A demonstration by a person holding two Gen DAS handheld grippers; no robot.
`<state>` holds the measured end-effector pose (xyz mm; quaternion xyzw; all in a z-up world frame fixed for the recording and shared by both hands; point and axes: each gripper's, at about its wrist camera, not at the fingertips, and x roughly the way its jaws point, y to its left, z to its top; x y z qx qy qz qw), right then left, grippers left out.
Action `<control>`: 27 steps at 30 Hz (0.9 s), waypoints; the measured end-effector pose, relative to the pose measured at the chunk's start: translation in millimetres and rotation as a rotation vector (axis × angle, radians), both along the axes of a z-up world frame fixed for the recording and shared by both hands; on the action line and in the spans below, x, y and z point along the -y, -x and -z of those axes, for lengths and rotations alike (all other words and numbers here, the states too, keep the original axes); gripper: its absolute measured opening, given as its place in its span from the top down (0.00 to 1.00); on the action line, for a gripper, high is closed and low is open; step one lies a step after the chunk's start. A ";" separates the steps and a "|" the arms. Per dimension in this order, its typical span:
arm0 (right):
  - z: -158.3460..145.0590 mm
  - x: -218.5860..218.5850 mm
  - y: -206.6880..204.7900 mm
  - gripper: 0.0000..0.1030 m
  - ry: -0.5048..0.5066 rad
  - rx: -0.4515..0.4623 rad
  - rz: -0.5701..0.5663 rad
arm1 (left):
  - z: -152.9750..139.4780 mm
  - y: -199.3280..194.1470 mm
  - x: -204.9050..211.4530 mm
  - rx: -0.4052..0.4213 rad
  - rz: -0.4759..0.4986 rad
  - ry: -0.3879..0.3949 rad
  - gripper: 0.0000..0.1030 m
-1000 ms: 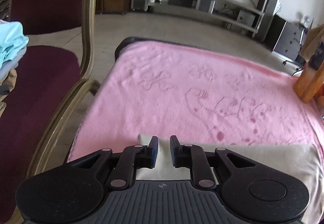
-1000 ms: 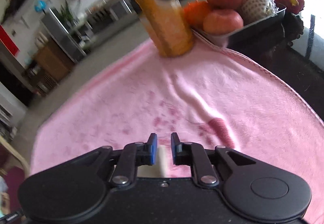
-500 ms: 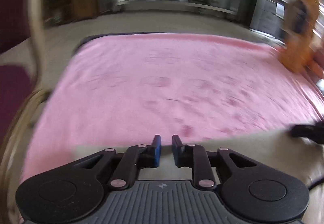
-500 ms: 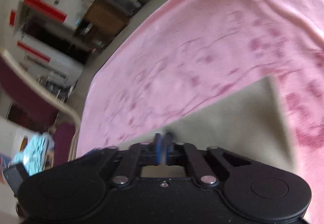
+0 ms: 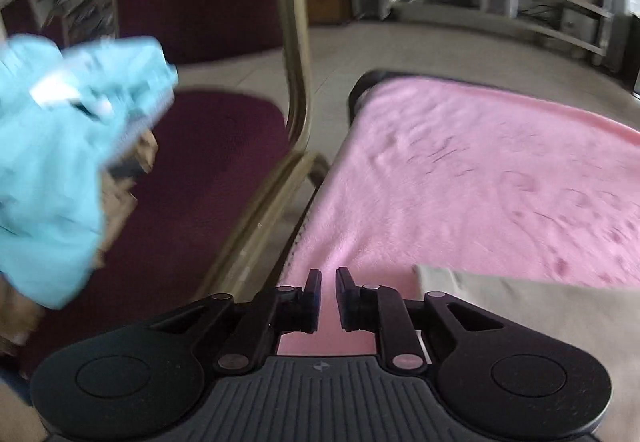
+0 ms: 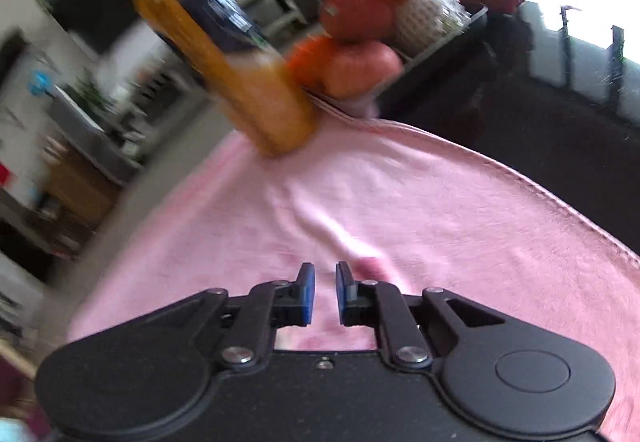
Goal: Fold clothes
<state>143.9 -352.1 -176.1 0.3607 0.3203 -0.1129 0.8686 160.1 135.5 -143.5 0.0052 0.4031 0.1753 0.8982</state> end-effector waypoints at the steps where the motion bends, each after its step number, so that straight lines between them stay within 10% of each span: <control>1: -8.5 0.1 10.5 0.88 -0.027 0.039 -0.015 | -7.3 11.7 2.2 0.012 0.027 0.004 0.83; 10: -48.4 -21.4 86.2 0.84 -0.142 0.221 -0.132 | -22.4 58.1 1.6 0.048 0.198 0.203 0.86; 21: 25.1 -55.2 5.8 0.84 -0.259 -0.093 -0.309 | 28.2 11.1 29.3 -0.112 0.236 0.146 0.85; 27: 52.6 -20.8 8.6 1.00 -0.304 -0.201 -0.121 | 32.5 15.7 9.9 -0.147 0.112 0.104 0.79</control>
